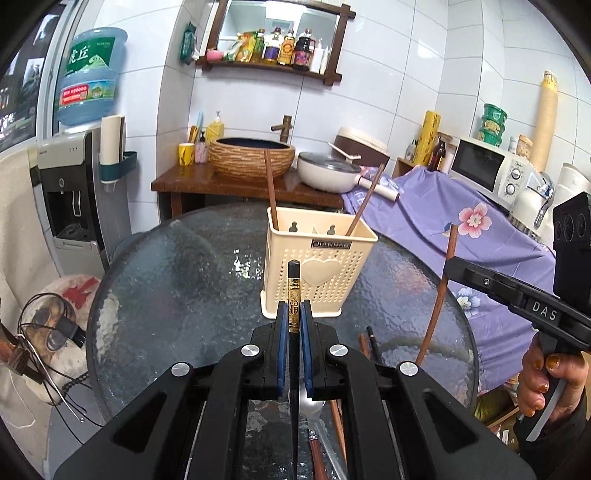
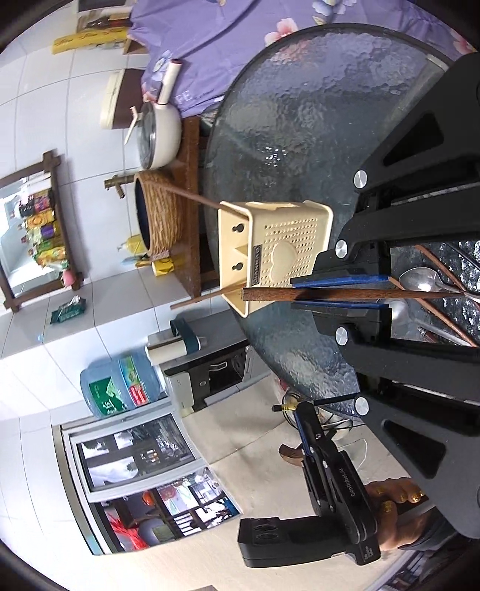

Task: Organize utensils
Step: 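Lift both chopsticks upright and lower them into the cream holder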

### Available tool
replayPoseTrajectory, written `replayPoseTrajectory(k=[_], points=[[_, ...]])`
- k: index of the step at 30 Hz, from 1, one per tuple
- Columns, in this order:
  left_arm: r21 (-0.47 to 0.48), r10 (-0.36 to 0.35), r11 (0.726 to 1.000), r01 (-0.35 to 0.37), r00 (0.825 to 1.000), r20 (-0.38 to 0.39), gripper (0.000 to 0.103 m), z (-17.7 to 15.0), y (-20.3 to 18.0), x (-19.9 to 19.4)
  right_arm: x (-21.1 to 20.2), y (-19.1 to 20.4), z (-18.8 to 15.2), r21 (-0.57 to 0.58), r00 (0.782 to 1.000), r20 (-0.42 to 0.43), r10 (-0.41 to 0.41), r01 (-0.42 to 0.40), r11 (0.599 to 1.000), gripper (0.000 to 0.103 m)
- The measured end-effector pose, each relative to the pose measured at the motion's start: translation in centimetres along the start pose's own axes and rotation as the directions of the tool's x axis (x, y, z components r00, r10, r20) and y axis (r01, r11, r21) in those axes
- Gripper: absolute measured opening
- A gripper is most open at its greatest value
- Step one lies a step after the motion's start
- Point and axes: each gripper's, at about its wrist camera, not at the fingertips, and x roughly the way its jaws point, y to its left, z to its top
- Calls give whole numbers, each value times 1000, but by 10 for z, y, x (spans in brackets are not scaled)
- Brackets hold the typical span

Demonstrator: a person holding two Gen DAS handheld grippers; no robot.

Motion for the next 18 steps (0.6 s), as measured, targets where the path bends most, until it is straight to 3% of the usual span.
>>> replayPoseTrajectory(k=[9,18], points=[[-1,-16,1000,17,998,61,7,21,0,-15,-8,13,27,-56,999,42,8,-6,998,8],[19,-37,999,35,993,116,7,63,-6,-18,-7,16,83,-88,994,106,4,6,996,8]])
